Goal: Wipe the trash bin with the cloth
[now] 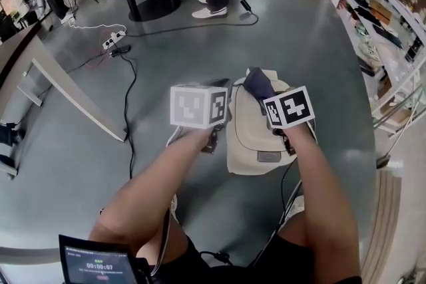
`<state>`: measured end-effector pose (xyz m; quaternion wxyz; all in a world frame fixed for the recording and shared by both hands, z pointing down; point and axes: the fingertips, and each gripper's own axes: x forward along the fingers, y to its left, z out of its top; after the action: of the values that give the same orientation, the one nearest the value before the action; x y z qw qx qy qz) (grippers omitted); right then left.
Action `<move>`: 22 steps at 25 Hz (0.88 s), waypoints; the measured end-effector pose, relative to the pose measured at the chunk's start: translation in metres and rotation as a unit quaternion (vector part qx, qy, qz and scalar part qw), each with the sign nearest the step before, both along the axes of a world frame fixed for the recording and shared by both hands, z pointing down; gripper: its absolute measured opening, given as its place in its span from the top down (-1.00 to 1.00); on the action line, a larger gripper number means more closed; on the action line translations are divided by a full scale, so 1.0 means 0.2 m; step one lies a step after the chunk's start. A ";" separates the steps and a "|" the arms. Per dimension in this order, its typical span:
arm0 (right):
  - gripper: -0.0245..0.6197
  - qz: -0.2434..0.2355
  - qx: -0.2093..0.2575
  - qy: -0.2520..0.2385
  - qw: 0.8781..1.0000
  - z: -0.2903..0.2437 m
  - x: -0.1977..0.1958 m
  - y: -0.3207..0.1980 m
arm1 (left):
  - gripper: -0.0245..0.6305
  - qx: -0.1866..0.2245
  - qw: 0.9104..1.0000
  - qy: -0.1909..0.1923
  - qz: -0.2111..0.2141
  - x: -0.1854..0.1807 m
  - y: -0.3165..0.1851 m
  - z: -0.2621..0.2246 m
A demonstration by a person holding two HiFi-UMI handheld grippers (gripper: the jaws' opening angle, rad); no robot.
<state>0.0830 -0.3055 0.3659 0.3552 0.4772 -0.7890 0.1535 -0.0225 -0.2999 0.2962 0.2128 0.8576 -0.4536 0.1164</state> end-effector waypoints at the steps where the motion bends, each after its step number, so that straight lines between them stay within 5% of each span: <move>1: 0.64 0.005 0.000 0.001 1.000 0.00 0.02 0.00 | 0.93 0.000 1.000 -0.002 0.003 0.00 0.00 0.00; 9: 0.64 0.034 0.000 0.009 0.999 -0.03 0.24 -0.01 | 0.93 0.008 1.000 0.021 0.022 0.16 0.02 -0.11; 22: 0.64 0.076 0.001 -0.005 0.997 -0.03 0.36 -0.01 | 0.93 0.018 0.999 -0.006 0.029 0.15 0.03 -0.12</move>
<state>0.1556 -0.3071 0.3596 0.3383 0.5351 -0.7524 0.1816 0.0067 -0.2938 0.2721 0.1909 0.8733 -0.4319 0.1195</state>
